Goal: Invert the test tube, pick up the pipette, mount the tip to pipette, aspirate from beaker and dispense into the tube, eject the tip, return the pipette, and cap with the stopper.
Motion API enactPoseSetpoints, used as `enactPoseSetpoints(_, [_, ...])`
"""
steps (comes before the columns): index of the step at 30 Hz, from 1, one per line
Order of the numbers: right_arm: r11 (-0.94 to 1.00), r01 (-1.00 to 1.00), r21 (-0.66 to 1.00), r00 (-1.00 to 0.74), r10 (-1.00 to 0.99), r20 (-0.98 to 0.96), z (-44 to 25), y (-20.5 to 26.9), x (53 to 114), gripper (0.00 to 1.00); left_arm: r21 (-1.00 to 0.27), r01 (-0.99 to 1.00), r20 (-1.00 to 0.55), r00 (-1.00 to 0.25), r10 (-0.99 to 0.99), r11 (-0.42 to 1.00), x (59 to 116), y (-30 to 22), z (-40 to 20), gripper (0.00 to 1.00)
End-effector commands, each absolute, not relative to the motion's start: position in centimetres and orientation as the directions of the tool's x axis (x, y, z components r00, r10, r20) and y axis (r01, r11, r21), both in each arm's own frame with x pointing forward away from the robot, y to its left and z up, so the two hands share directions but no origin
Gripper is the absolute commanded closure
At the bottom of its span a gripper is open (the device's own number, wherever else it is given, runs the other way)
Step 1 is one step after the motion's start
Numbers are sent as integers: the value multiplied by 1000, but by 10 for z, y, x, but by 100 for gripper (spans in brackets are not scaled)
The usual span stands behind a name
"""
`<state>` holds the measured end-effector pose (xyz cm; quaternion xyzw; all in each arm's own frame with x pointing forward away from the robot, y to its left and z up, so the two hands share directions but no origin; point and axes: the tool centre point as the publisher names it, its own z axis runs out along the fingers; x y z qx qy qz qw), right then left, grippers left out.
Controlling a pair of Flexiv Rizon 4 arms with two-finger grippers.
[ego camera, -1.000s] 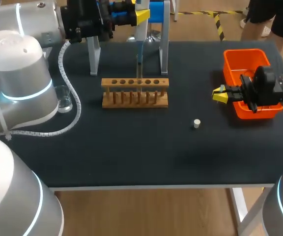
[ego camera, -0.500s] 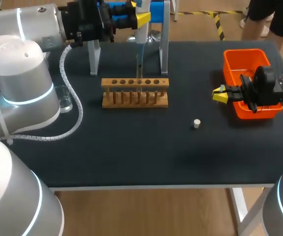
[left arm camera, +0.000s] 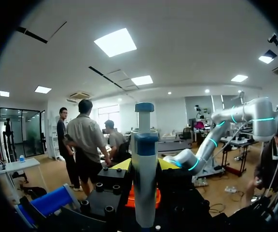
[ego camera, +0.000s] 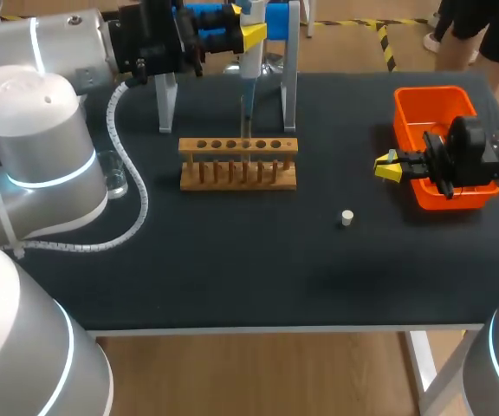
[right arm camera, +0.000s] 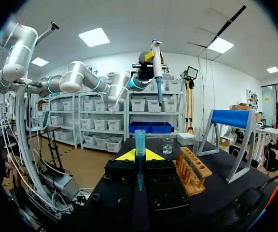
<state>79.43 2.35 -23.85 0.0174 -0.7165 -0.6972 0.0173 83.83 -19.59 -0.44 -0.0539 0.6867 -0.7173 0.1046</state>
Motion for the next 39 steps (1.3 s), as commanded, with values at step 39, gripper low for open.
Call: enactPoseSetpoints(39, [60, -7, 998, -1000, -27, -6, -238, 51, 794, 100, -998, 51, -40, -977, -210, -46, 840, -194, -6, 100])
